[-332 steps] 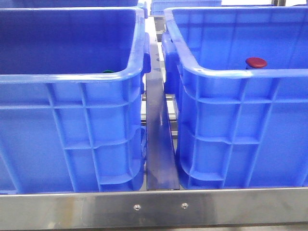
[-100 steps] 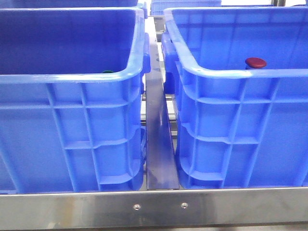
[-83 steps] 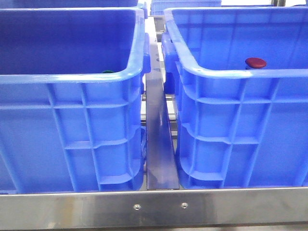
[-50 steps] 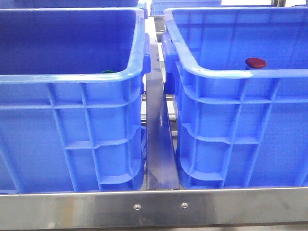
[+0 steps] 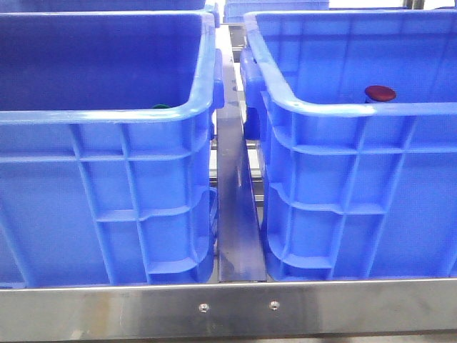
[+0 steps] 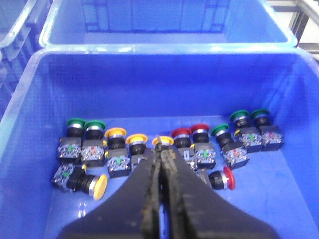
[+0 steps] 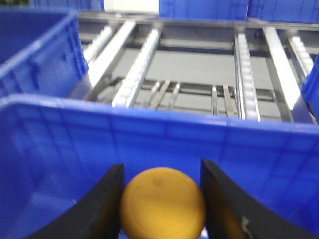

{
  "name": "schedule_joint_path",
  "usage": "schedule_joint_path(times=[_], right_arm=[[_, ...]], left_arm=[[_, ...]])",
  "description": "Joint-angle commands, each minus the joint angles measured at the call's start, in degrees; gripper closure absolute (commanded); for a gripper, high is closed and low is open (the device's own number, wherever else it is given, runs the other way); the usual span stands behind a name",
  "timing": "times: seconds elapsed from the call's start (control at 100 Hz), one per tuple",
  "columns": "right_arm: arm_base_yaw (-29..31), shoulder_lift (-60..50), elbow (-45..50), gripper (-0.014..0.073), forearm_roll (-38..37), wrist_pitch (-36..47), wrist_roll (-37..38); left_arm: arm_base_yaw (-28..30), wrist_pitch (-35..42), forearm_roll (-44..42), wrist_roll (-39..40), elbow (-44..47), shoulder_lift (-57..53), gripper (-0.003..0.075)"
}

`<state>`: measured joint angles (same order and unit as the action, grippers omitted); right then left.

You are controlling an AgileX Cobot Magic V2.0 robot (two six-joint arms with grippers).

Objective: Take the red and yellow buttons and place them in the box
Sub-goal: 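Lower the yellow button into the bin beside the red one, open right gripper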

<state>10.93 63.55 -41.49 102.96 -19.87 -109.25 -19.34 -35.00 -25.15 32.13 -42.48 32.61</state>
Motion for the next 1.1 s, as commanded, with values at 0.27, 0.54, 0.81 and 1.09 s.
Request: schedule_joint_path(times=[0.27,0.54,0.81,1.09], right_arm=[[0.40,16.72,-7.40,0.0431,7.95,-1.99,-6.25],[0.40,26.15,-15.73,0.0431,7.95,-1.99,-8.87],[0.45,32.28,-19.26,0.0431,7.95,-1.73,-9.94],[1.83,35.42,-20.15,0.0431,7.91,-2.66,-9.89]], left_arm=[[0.15,3.37,-0.60,0.56,-1.56,0.08,0.0739],[0.15,3.37,-0.60,0.56,-1.56,0.08,0.0739],[0.15,3.37,-0.60,0.56,-1.56,0.08,0.0739],[0.15,3.37,-0.60,0.56,-1.56,0.08,0.0739]])
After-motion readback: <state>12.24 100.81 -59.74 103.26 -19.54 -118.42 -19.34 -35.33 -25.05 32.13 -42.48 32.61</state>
